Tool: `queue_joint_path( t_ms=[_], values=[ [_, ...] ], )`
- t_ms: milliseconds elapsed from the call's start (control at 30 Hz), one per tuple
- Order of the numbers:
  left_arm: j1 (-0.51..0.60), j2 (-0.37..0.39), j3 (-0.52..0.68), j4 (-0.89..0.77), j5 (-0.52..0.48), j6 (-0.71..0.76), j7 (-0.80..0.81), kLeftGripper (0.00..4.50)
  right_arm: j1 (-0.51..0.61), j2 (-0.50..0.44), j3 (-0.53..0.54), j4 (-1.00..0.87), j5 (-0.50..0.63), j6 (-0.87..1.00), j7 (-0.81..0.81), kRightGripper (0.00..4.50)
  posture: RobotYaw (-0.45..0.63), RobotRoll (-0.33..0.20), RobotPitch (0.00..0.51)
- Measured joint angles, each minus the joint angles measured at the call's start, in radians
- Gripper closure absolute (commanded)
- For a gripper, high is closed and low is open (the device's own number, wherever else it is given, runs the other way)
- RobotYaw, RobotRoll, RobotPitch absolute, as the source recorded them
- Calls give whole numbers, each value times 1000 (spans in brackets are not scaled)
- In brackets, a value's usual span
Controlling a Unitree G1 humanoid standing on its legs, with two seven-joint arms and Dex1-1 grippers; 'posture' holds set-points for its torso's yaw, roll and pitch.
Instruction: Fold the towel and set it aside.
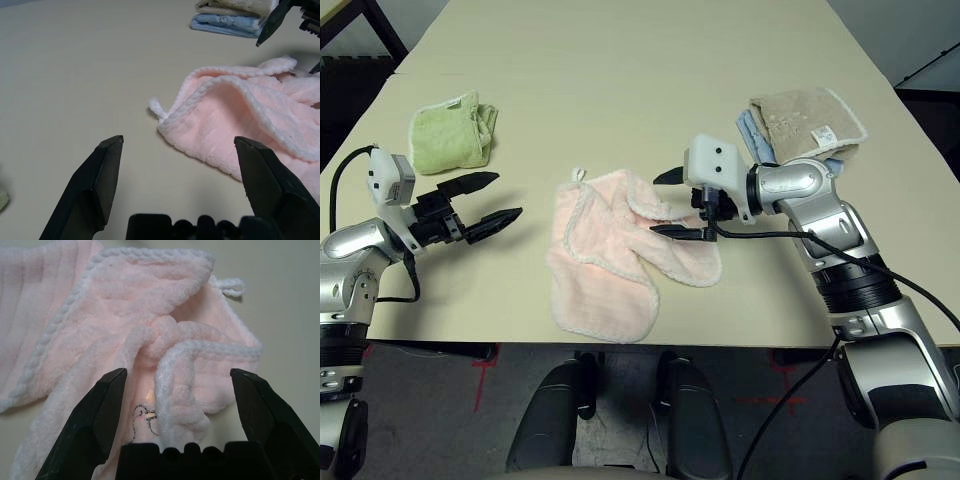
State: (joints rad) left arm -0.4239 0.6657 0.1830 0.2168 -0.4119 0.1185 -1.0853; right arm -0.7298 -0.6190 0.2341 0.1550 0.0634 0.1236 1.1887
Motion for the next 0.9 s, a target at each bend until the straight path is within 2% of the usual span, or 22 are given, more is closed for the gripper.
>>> queue_joint_path(
  t_ms=[433, 800, 900],
  values=[
    [0, 0, -6, -7, 0, 7, 0, 0, -23, 49, 22, 19, -76, 6, -83, 21, 16, 0, 210],
    [-1, 0, -7, -9, 0, 8, 0, 0, -38, 87, 21, 37, -77, 85, -134, 21, 12, 0, 211],
    [-2, 0, -8, -9, 0, 8, 0, 0, -38, 87, 21, 35, -77, 109, -134, 590, 12, 0, 211]
  ],
)
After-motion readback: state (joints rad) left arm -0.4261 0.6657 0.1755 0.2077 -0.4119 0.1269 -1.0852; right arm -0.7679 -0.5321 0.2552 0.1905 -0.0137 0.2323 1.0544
